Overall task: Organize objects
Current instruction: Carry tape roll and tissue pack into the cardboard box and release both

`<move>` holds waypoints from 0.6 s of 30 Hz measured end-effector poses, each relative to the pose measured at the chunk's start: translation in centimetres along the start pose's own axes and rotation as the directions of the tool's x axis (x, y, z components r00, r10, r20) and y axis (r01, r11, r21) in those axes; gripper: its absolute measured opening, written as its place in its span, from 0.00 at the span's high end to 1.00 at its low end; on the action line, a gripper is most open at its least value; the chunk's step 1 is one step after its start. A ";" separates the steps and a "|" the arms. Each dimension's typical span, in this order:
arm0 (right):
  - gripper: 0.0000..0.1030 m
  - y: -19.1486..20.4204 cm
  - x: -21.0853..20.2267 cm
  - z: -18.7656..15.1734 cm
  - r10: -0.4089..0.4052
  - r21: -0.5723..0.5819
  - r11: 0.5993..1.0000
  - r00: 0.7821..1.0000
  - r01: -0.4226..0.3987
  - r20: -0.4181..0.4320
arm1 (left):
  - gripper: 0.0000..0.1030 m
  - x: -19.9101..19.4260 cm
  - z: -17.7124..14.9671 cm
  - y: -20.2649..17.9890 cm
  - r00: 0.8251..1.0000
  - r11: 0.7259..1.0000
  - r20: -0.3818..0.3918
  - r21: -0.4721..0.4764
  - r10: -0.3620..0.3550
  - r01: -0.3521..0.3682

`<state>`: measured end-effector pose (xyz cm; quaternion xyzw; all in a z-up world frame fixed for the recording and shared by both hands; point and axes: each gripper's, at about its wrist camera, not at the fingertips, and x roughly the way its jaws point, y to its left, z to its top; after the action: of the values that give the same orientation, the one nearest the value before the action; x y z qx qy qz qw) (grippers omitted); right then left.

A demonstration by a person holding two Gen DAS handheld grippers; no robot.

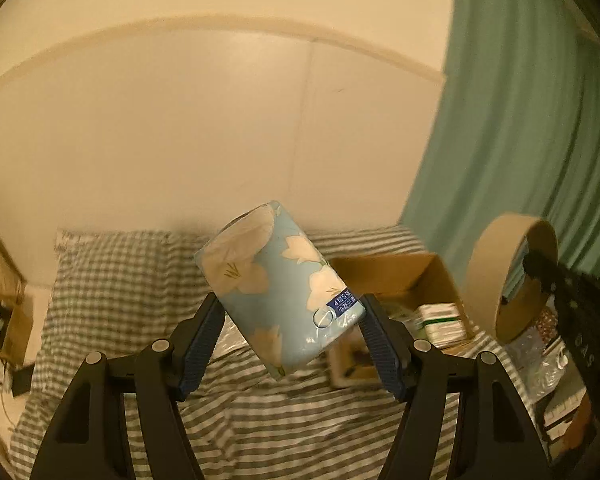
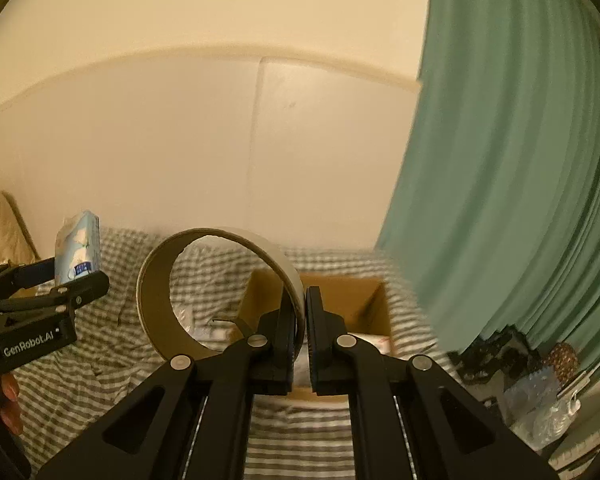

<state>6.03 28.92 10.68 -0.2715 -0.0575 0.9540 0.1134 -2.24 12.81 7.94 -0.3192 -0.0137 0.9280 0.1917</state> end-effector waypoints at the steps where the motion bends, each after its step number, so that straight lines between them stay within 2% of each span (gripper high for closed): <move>1: 0.96 -0.6 -0.5 0.5 -0.018 -0.014 1.000 1.000 0.018 0.015 | 0.32 -0.2 0.4 -0.7 1.000 1.000 0.006 0.014 -0.009 0.008; 5: 0.96 -3.0 -1.0 3.0 -0.032 -0.040 0.999 0.998 0.035 0.055 | 0.32 0.3 1.9 -3.9 0.999 0.997 0.024 0.066 -0.034 0.033; 9: 0.96 -4.8 0.6 5.0 -0.018 -0.048 0.999 0.998 0.021 0.067 | 0.32 2.4 2.9 -6.0 0.999 0.994 0.017 0.102 -0.049 0.047; 13: 0.95 -5.6 5.2 5.4 -0.003 -0.040 0.999 1.000 0.003 0.011 | 0.32 5.5 2.9 -7.8 0.998 0.990 -0.019 0.128 -0.059 0.061; 18: 0.95 -6.3 12.0 2.8 0.020 -0.017 1.000 0.995 -0.022 -0.102 | 0.32 11.0 1.3 -8.8 0.994 0.984 -0.092 0.162 -0.061 0.076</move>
<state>-4.20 37.84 8.11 -0.3215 -0.0573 0.9395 0.1035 -7.86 25.11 3.83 -0.3415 0.0604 0.9041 0.2497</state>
